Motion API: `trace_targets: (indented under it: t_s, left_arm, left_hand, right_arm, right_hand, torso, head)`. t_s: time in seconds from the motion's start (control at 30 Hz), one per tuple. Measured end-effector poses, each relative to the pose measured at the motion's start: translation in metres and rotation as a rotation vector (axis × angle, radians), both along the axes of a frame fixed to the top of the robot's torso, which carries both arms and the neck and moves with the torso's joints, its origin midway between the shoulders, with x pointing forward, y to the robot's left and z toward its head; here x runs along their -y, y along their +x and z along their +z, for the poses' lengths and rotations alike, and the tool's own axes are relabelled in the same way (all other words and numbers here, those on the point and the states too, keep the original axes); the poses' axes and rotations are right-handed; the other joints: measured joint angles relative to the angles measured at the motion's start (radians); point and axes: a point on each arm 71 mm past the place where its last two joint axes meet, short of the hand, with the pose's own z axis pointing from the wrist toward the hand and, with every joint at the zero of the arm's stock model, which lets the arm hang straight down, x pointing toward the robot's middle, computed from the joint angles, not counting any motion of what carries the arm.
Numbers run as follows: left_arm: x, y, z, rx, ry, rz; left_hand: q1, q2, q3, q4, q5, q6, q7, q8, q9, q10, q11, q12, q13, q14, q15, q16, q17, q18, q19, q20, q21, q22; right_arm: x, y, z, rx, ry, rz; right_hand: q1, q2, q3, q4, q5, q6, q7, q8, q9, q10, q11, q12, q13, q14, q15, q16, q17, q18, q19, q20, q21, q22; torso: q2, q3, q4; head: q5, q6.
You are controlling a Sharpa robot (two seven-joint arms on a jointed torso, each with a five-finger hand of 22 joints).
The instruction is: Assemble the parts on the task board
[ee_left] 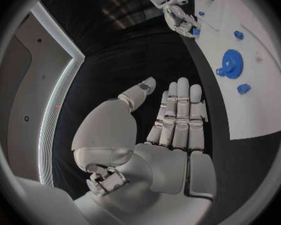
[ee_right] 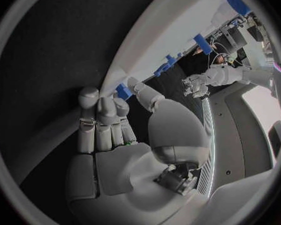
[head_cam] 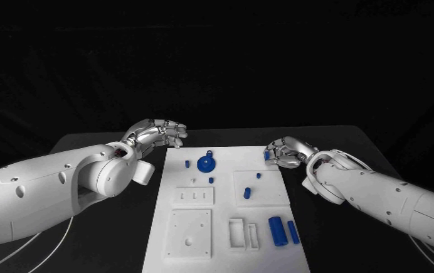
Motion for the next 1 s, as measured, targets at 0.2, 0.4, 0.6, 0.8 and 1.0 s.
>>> trace_targets:
  t_s: [0.2, 0.4, 0.6, 0.8, 1.0]
  left_arm:
    - [0.0000, 0.0000, 0.0000, 0.000, 0.000, 0.000]
    - [-0.0001, 0.0000, 0.0000, 0.000, 0.000, 0.000]
    - [0.0000, 0.0000, 0.0000, 0.000, 0.001, 0.000]
    - [0.0001, -0.0001, 0.0000, 0.000, 0.001, 0.000]
    - [0.0003, -0.0001, 0.0000, 0.001, 0.001, -0.001]
  left_hand:
    - [0.000, 0.000, 0.000, 0.000, 0.000, 0.000, 0.000, 0.000, 0.001, 0.000, 0.000, 0.000, 0.000, 0.000, 0.000, 0.000, 0.000, 0.000, 0.000, 0.000, 0.000, 0.000]
    - [0.000, 0.000, 0.000, 0.000, 0.000, 0.000, 0.000, 0.000, 0.001, 0.000, 0.000, -0.004, 0.000, 0.000, 0.000, 0.000, 0.000, 0.000, 0.000, 0.000, 0.000, 0.000]
    - [0.000, 0.000, 0.000, 0.000, 0.000, 0.000, 0.000, 0.000, 0.001, 0.000, 0.000, -0.004, 0.000, 0.000, 0.000, 0.000, 0.000, -0.001, 0.000, 0.000, 0.000, 0.000]
    - [0.000, 0.000, 0.000, 0.000, 0.000, 0.000, 0.000, 0.000, 0.001, 0.000, 0.000, -0.004, 0.000, 0.000, 0.000, 0.000, 0.000, -0.001, 0.000, 0.000, 0.000, 0.000]
    - [0.000, 0.000, 0.000, 0.000, 0.000, 0.000, 0.000, 0.000, 0.001, 0.000, 0.000, -0.004, 0.001, 0.000, 0.000, 0.000, 0.001, -0.001, 0.000, 0.000, 0.000, 0.000]
  right_arm:
    - [0.0003, 0.0000, 0.0002, 0.006, -0.010, -0.001]
    - [0.0001, 0.0000, 0.0004, 0.010, -0.017, -0.002]
    - [-0.0007, -0.0004, 0.0005, 0.019, -0.025, -0.005]
    - [-0.0026, -0.0020, 0.0003, 0.030, -0.031, -0.012]
    - [-0.0081, -0.0044, 0.0025, 0.052, -0.031, -0.019]
  right_hand:
    - [0.003, 0.003, 0.046, 0.013, -0.017, 0.010, -0.010, 0.015, 0.005, 0.007, -0.007, 0.000, -0.001, 0.000, -0.011, 0.000, 0.001, 0.009, 0.000, 0.000, 0.000, 0.000]
    - [0.003, 0.003, 0.062, 0.017, -0.017, 0.012, -0.012, 0.020, 0.008, 0.011, -0.011, 0.000, -0.001, 0.002, -0.013, 0.000, 0.002, 0.014, 0.002, 0.001, 0.000, 0.000]
    - [0.003, 0.003, 0.077, 0.017, -0.017, 0.016, -0.016, 0.026, 0.012, 0.016, -0.016, 0.000, -0.001, 0.000, -0.018, 0.000, 0.003, 0.015, 0.005, -0.002, 0.000, 0.000]
    - [0.003, 0.003, 0.088, 0.017, -0.017, 0.028, -0.028, 0.038, 0.018, 0.027, -0.027, 0.013, 0.006, 0.004, -0.023, 0.000, 0.005, 0.022, 0.008, -0.001, 0.000, 0.000]
    - [0.002, -0.002, 0.102, 0.019, -0.018, 0.113, -0.068, 0.035, 0.013, 0.039, -0.051, 0.032, 0.031, 0.006, -0.033, 0.001, 0.008, 0.040, 0.012, -0.005, 0.005, 0.000]
  torso:
    - [0.000, 0.0006, 0.0000]
    - [0.000, 0.0007, -0.0004]
    - [0.000, 0.0011, -0.0007]
    - [0.000, 0.0011, -0.0006]
    - [0.000, 0.0009, -0.0006]
  head:
    - [0.001, 0.000]
    - [0.002, 0.000]
    - [0.001, -0.001]
    - [0.000, -0.002]
    - [0.000, -0.001]
